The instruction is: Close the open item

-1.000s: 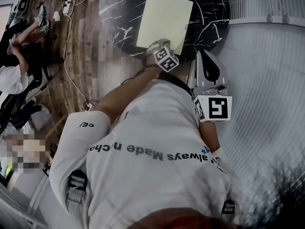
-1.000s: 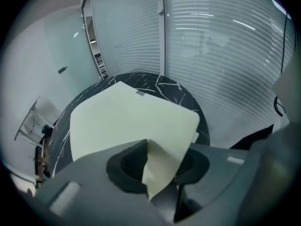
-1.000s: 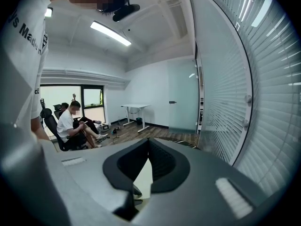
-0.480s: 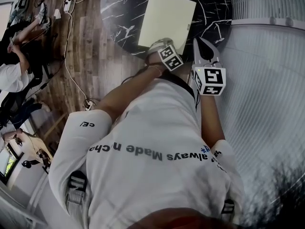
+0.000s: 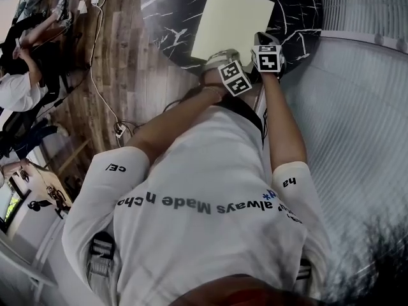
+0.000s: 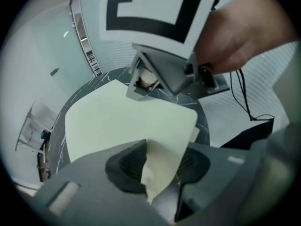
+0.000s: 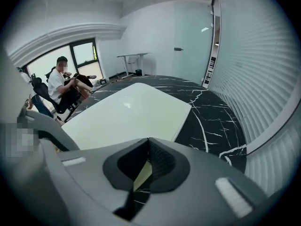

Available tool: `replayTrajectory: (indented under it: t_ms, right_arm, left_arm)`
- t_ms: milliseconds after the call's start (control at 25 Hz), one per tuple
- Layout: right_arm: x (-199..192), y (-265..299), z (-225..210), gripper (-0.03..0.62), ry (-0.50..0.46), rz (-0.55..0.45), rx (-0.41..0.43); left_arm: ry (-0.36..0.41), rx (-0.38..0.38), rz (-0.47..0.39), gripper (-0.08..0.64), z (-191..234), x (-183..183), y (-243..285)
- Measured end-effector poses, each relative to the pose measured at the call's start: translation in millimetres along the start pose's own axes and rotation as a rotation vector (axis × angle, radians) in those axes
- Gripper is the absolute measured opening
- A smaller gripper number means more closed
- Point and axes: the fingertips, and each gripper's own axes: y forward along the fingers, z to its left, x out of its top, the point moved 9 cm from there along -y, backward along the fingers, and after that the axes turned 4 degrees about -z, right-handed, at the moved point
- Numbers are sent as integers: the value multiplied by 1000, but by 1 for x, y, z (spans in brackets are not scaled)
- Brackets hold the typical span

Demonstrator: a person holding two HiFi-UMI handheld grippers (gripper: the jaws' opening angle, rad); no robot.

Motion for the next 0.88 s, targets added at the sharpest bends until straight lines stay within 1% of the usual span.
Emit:
replayTrajectory:
  t_ms: [200, 360, 400, 440, 520, 560, 720, 800, 880]
  right_arm:
    - [-3, 10, 5, 2, -49, 19, 1]
    - [-4, 12, 5, 2, -60, 34, 7]
    - [-4, 11, 5, 2, -61, 37, 11]
    - [-4, 11, 4, 2, -60, 38, 16]
    - [-4, 11, 4, 3, -69, 38, 19]
    - [-4, 10, 4, 2, -80, 40, 16]
    - [-5, 10, 5, 2, -87, 39, 10]
    - [-4, 10, 4, 2, -87, 34, 6]
    - [-4, 8, 5, 2, -76, 29, -3]
  left_arm:
    - [-13, -9, 2, 137, 4, -2, 2]
    - [-15, -28, 2, 138, 4, -3, 1]
    - [-11, -45, 1, 155, 3, -3, -1]
    - [-2, -71, 1, 187, 1, -4, -2]
    - [20, -126, -3, 277, -6, -5, -4]
    - [23, -145, -8, 298, -9, -7, -4]
    - [-13, -179, -23, 301, -8, -11, -7]
    - [-31, -189, -27, 281, -5, -13, -10]
    - [-47, -192, -35, 276, -1, -16, -14]
